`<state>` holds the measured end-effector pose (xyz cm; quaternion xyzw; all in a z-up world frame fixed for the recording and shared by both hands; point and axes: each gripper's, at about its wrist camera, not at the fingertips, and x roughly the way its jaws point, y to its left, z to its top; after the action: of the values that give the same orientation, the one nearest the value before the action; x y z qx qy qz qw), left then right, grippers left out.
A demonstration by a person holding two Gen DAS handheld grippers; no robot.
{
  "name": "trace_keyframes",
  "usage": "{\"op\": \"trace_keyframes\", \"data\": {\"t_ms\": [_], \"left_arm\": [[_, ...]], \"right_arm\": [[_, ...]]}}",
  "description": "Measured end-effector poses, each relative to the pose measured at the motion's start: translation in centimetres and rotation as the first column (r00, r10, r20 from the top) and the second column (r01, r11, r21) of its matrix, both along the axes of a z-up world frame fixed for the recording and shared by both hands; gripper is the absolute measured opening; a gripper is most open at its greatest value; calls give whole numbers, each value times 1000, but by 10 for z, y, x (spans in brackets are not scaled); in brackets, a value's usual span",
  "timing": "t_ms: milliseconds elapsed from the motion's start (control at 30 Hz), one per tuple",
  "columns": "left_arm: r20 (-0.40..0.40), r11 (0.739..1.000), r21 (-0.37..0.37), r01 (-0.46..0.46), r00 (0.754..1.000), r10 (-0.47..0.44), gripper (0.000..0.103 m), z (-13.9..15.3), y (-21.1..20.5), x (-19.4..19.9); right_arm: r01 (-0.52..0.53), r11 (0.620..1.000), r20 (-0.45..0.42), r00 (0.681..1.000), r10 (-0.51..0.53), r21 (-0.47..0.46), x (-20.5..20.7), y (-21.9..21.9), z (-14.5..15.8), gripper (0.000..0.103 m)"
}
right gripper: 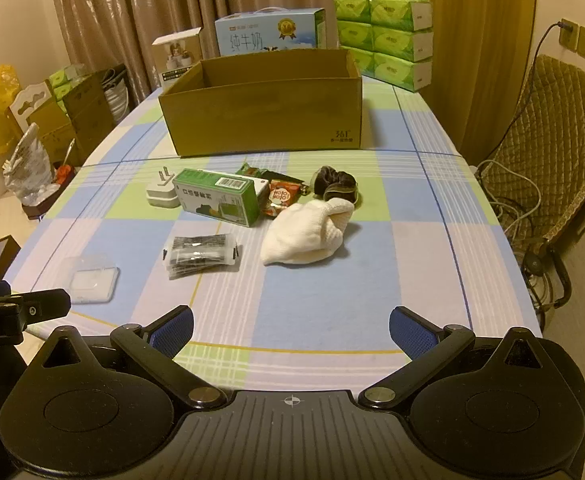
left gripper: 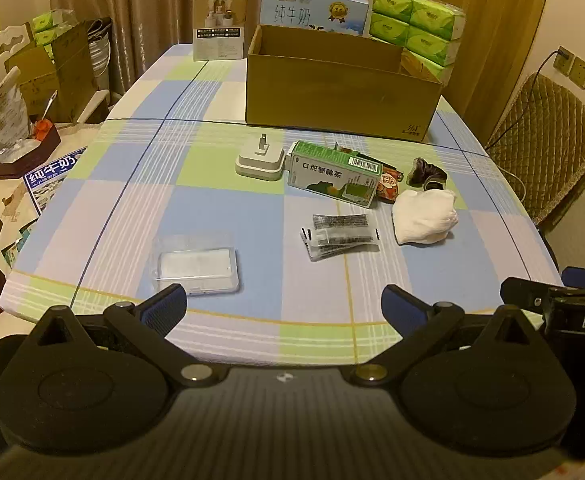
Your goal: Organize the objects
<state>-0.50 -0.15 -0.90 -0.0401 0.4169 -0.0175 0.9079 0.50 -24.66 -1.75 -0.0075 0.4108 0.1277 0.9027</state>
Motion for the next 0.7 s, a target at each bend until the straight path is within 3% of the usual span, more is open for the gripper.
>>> {"op": "trace_keyframes", "data": {"t_ms": [700], "left_arm": [[-9,1000,-5,-16,1000,16,102,-4,6,0]], "right_arm": [[-7,1000,0,1000,7,-7,-1,3,-1,101]]}}
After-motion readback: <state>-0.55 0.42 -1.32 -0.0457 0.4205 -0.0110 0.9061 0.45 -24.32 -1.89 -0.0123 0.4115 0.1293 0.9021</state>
